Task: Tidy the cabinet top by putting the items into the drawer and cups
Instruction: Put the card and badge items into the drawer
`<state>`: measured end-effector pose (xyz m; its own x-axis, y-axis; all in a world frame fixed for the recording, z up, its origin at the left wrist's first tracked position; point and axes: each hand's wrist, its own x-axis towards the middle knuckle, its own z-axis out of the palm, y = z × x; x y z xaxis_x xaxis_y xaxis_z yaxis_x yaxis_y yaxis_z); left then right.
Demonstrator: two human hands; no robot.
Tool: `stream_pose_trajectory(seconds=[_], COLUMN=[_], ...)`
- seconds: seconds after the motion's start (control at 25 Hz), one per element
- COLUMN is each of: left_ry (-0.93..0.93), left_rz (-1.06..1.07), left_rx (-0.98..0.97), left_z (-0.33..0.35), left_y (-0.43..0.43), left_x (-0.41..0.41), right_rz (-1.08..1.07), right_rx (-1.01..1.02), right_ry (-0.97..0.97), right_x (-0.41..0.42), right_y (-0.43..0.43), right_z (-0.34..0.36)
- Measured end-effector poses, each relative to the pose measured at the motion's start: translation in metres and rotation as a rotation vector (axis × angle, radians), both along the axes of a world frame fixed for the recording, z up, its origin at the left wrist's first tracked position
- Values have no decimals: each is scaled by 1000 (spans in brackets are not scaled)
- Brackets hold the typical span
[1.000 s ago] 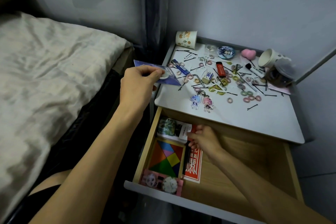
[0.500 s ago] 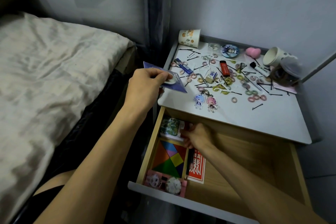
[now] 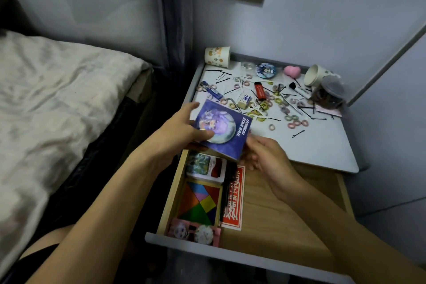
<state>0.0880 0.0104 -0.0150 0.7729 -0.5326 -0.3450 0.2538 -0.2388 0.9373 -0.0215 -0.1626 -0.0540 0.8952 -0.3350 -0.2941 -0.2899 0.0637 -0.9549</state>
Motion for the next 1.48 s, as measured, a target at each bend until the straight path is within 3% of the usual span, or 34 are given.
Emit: stream_pose_trajectory(seconds=[0.08, 0.2, 0.28, 0.44, 0.52, 0.88, 1.16, 1.48], left_ry=[25, 40, -29, -546, -565, -586, -613, -632], left_rz=[-78, -67, -149, -398, -378, -439, -470, -512], left_rx=[42, 87, 195, 932, 1046, 1058, 1067, 1082], left_z=[-3, -5, -10, -27, -36, -55, -61, -67], left_y=[-3, -6, -10, -7, -6, -21, -22, -24], left_x=[-9, -13, -15, -11, -6, -8, -3, 0], right_rz=[-18, -35, 14, 224, 308, 380, 405, 384], right_rx=[-21, 120, 100, -107, -155, -128, -547, -712], right_ry=[-8, -9, -2, 121, 226, 404, 411, 377], right_x=[-5, -13, -19, -36, -43, -15, -1, -3], right_y=[-5, -8, -10, -8, -8, 31, 35, 36], right_z=[3, 1, -3, -26, -46, -105, -118, -133])
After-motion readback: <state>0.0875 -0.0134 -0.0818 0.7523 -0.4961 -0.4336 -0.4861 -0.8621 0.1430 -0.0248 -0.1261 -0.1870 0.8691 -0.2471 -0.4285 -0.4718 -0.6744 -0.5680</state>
